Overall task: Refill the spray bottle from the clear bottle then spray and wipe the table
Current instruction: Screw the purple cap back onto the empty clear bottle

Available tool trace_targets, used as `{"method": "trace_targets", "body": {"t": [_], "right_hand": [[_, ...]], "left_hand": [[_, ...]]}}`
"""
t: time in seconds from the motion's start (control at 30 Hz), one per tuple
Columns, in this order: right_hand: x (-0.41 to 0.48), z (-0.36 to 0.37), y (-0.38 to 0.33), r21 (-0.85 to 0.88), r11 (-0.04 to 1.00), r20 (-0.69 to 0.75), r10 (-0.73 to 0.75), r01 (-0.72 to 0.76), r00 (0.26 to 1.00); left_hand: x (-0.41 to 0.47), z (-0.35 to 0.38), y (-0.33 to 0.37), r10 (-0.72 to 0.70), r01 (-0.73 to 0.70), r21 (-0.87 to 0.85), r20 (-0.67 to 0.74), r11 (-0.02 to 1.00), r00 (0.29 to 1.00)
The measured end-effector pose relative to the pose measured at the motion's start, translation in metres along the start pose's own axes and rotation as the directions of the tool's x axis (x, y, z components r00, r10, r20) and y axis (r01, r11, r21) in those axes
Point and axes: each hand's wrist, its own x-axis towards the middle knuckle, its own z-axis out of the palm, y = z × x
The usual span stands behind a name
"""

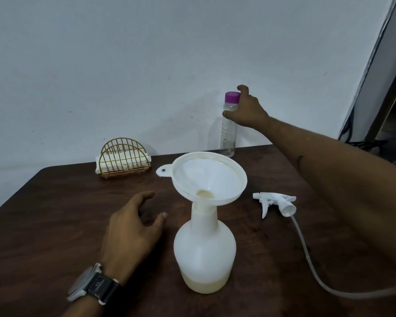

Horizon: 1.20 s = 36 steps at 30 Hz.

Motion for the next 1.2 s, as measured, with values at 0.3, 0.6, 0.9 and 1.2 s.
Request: {"method": "trace_targets", "body": {"t": [0.3, 0.6, 0.9, 1.2], "right_hand": [[-0.003, -0.004, -0.007, 0.004, 1.000, 0.023, 0.025, -0.026, 0.999], [-0.007, -0.005, -0.008, 0.030, 0.999, 0.040, 0.022, -0.023, 0.999], [-0.016, -0.018, -0.012, 0.018, 0.996, 0.065, 0.081, -0.083, 0.995], [-0.116, -0.082, -0.078, 0.183, 0.972, 0.066, 0.136, -0.146, 0.989]], "left_hand": [[-0.002, 0.002, 0.001, 0.014, -0.015, -0.009, -0.029, 1.000, 0.999], [-0.004, 0.003, 0.001, 0.021, -0.021, -0.007, -0.042, 1.000, 0.999], [-0.008, 0.000, 0.004, 0.001, -0.001, -0.010, -0.042, 1.000, 0.999], [-0.030, -0.013, 0.019, -0.004, 0.001, -0.096, -0.039, 0.995, 0.999]]}}
